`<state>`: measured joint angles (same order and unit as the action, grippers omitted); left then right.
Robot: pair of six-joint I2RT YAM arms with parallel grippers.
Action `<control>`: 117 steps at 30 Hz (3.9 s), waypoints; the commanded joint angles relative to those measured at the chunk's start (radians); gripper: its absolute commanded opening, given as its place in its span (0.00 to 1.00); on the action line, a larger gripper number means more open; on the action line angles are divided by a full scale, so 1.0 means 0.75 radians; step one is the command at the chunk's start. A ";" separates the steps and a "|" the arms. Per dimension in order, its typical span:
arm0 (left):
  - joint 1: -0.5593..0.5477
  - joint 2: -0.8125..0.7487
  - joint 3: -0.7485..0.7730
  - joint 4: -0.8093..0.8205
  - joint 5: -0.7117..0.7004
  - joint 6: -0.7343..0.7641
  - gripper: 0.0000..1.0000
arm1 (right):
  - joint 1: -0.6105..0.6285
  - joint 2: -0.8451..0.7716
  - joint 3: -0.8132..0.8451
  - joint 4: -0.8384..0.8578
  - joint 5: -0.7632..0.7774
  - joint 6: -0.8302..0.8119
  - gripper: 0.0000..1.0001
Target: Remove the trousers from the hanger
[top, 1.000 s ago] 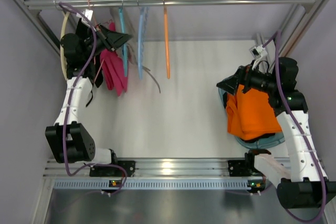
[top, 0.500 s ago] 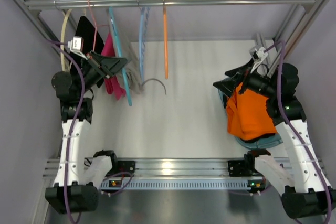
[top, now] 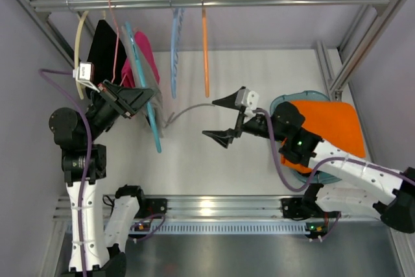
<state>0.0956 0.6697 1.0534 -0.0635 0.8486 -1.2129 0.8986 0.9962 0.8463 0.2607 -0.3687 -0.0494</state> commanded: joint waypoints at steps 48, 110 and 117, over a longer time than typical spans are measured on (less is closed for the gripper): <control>-0.044 0.032 0.160 0.046 0.214 0.016 0.00 | 0.336 0.795 0.581 0.616 0.471 -0.337 0.36; -0.044 -0.130 -0.425 -0.177 0.208 0.417 0.00 | 0.040 -0.091 0.784 -0.225 0.244 0.053 0.00; -0.042 -0.108 -0.415 -0.175 0.202 0.445 0.00 | -0.206 -0.203 0.768 -0.294 0.236 0.168 0.00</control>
<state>0.0635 0.5831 0.7273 -0.2417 1.0016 -0.9150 0.8051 0.9005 1.3708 -0.0158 -0.1841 0.0223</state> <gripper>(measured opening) 0.143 0.029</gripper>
